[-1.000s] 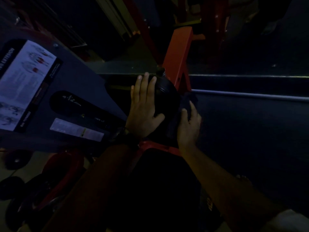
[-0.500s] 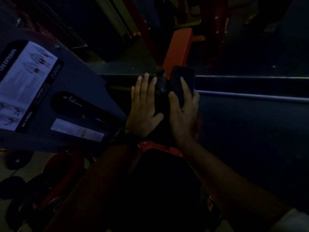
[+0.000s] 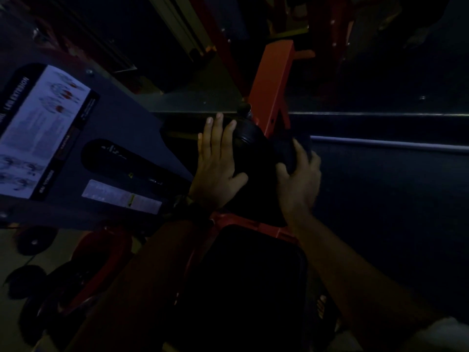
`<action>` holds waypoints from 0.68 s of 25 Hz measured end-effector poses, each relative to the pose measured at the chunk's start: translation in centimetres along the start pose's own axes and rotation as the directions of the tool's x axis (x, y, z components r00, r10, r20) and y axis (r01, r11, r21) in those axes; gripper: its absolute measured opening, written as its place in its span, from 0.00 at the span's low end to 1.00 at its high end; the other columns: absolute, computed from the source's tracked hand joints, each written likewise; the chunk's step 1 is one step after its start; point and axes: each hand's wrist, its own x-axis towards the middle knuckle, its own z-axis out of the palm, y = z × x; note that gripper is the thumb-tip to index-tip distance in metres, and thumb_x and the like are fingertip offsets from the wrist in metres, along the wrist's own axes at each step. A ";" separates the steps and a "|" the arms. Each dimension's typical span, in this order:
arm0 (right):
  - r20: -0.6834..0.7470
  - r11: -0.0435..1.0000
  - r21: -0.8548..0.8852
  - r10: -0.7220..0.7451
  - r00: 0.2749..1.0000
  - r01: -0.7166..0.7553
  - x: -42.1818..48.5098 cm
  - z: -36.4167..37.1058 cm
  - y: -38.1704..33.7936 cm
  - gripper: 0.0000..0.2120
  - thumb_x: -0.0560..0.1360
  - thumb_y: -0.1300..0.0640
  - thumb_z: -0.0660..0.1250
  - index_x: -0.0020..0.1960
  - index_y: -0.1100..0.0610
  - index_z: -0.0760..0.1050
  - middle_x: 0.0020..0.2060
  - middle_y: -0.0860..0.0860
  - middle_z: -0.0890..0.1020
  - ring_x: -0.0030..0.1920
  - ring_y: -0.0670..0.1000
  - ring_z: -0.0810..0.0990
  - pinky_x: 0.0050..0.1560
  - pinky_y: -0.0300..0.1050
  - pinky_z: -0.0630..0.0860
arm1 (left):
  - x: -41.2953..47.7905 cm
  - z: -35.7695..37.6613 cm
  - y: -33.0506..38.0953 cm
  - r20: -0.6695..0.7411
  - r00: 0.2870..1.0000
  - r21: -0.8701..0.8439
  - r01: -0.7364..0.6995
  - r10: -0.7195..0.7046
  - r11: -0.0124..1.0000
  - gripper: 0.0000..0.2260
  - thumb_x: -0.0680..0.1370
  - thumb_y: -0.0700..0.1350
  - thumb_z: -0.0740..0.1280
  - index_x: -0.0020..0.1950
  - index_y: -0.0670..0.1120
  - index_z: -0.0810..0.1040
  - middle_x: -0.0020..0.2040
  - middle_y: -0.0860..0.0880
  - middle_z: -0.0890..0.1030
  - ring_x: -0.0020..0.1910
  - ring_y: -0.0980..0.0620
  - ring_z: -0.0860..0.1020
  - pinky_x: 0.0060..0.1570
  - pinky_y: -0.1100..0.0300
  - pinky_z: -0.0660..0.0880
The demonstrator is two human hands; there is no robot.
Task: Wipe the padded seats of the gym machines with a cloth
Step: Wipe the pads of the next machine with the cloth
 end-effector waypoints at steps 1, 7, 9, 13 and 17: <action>-0.002 0.989 -0.048 0.139 0.990 -0.139 0.0 -0.7 1.2 0.30 0.78 0.53 0.67 0.78 0.46 0.62 0.76 0.54 0.64 0.71 0.57 0.69 0.66 0.52 0.69 | 0.0 0.0 0.1 0.000 1.000 -0.010 0.003 -0.003 1.000 0.45 0.66 0.55 0.61 0.81 0.48 0.48 0.82 0.38 0.46 0.81 0.40 0.41 0.76 0.42 0.36; 0.003 0.948 0.260 -0.190 0.982 0.183 -2.1 1.0 -4.0 0.28 0.79 0.42 0.63 0.78 0.41 0.62 0.75 0.50 0.66 0.71 0.50 0.68 0.68 0.49 0.69 | 0.0 0.2 0.1 -0.046 0.999 -0.023 0.001 -0.002 1.000 0.44 0.68 0.53 0.62 0.81 0.41 0.51 0.82 0.36 0.49 0.81 0.38 0.43 0.76 0.42 0.37; -0.008 0.934 0.246 -0.266 0.964 0.260 -2.1 1.9 -4.0 0.28 0.79 0.39 0.60 0.78 0.39 0.61 0.76 0.52 0.65 0.72 0.53 0.68 0.68 0.56 0.71 | -0.1 0.1 0.1 -0.032 0.999 -0.018 -0.007 0.006 1.000 0.44 0.68 0.52 0.62 0.81 0.39 0.52 0.82 0.36 0.48 0.81 0.38 0.43 0.76 0.40 0.38; 0.020 0.903 0.287 -0.338 0.941 0.319 -2.2 1.6 1.5 0.27 0.80 0.48 0.61 0.78 0.45 0.63 0.72 0.45 0.63 0.70 0.42 0.67 0.66 0.55 0.75 | -0.1 0.0 0.2 -0.011 1.000 0.006 -0.009 0.009 1.000 0.46 0.67 0.53 0.63 0.81 0.40 0.49 0.82 0.37 0.47 0.81 0.39 0.41 0.76 0.39 0.38; 0.015 0.878 0.239 -0.431 0.902 0.415 -2.9 1.4 1.2 0.29 0.78 0.49 0.59 0.79 0.50 0.62 0.73 0.47 0.59 0.72 0.38 0.60 0.72 0.43 0.65 | -0.3 -0.1 0.2 -0.005 1.000 0.013 -0.007 0.007 1.000 0.47 0.68 0.55 0.64 0.82 0.41 0.48 0.82 0.38 0.45 0.81 0.41 0.39 0.76 0.42 0.35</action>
